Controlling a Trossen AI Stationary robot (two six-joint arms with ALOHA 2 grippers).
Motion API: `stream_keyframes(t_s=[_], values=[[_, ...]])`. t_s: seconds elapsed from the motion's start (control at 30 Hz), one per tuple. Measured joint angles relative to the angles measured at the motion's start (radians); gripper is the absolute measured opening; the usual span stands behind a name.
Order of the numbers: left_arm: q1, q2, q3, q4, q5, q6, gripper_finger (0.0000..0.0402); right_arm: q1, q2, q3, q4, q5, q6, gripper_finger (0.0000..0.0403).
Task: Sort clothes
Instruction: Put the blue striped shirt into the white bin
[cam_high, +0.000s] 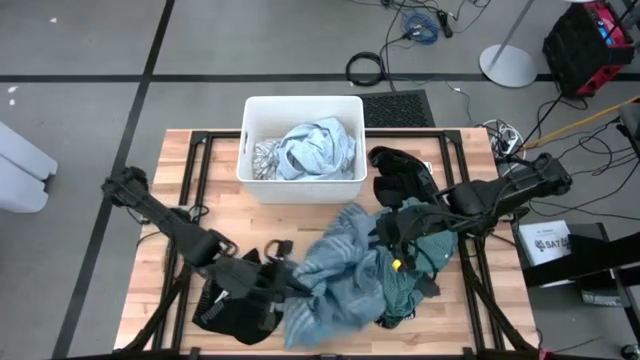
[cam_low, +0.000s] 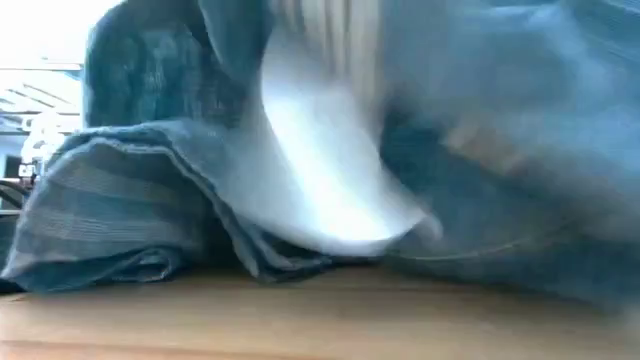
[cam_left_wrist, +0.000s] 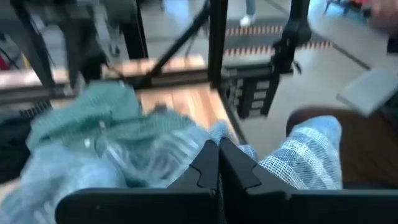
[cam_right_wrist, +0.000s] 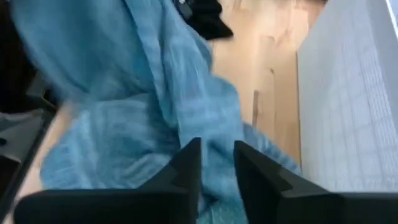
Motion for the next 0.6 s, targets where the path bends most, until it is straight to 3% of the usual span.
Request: stream_keyframes(t_s=[0.27,0.43,0.6], values=[[-0.013,-0.066,0.000,0.132,-0.083,0.045,0.0002,0.063,0.007,0.000,-0.003,-0.086,0.085,0.0186],[-0.005,-0.070,0.000,0.139,-0.095,0.043,0.0002,0.171,0.040,0.000,0.061,-0.081,0.093,0.0200],[-0.003,-0.070,0.000,0.135,-0.122,0.042,0.0002,0.271,0.145,0.000,0.086,-0.001,0.157,0.0196]])
